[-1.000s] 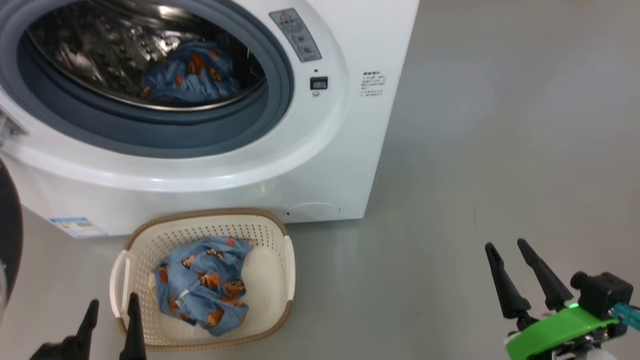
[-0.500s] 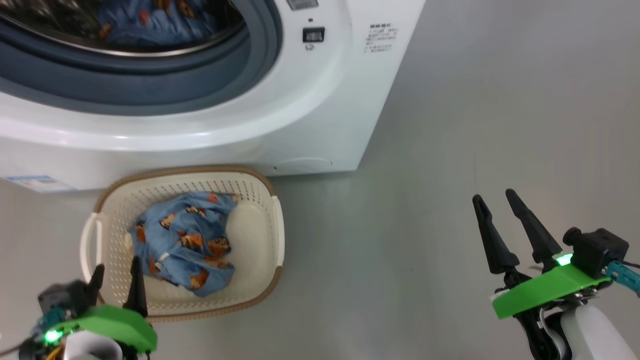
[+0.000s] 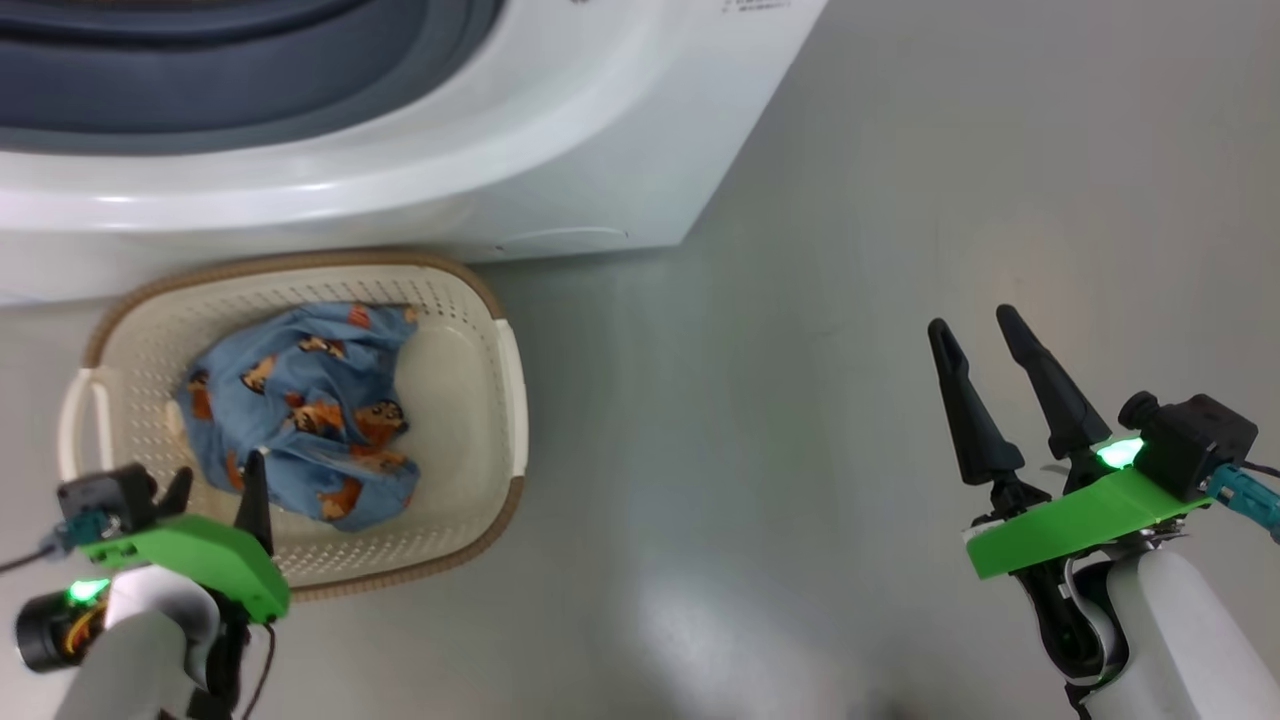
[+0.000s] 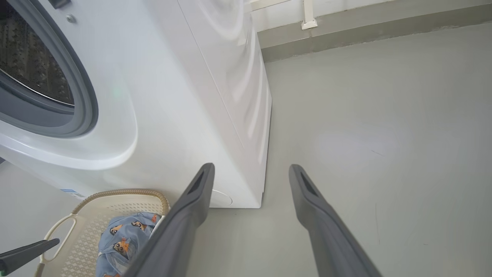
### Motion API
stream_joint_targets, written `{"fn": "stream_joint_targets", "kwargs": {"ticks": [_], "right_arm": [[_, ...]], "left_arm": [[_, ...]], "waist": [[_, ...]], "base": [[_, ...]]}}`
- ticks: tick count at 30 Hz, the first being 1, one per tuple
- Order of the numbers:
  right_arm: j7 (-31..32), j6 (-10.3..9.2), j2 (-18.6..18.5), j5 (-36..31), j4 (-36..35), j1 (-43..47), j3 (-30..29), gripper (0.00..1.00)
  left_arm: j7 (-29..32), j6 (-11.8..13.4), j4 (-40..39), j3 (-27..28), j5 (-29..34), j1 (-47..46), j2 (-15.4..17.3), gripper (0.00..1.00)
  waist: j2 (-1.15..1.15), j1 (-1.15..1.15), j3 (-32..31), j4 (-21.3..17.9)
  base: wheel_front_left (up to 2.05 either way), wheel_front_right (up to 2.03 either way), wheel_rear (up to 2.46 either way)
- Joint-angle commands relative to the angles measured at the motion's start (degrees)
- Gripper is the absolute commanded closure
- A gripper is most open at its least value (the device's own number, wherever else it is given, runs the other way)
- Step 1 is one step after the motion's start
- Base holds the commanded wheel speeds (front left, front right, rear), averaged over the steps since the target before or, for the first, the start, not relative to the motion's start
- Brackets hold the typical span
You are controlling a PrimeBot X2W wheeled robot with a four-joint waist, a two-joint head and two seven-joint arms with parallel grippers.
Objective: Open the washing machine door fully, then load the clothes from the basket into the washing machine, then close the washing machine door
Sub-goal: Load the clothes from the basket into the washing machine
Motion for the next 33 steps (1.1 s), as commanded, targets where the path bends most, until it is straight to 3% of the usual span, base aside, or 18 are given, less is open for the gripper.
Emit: {"fn": "stream_joint_targets", "kwargs": {"ticks": [1,16,33], "right_arm": [[-0.68,0.09,-0.10,-0.02,-1.50,0.06,1.18,0.00],[-0.68,0.09,0.41,-0.58,-3.23,-3.31,1.77,0.00],[-0.68,0.09,0.64,-0.99,-4.78,-5.03,3.02,0.00]], "left_arm": [[-0.37,-0.08,0.96,0.39,-0.87,-1.01,2.71,0.00],[6.07,-0.08,11.13,-7.35,-9.36,-10.69,7.22,0.00],[11.90,-0.09,10.54,-13.19,-16.44,-14.64,9.95,0.00]], "waist": [[0.00,0.00,2.69,-1.39],[0.00,0.00,10.73,-3.36],[0.00,0.00,15.63,-4.71]], "base": [[0.00,0.00,0.00],[0.00,0.00,0.00],[0.00,0.00,0.00]]}}
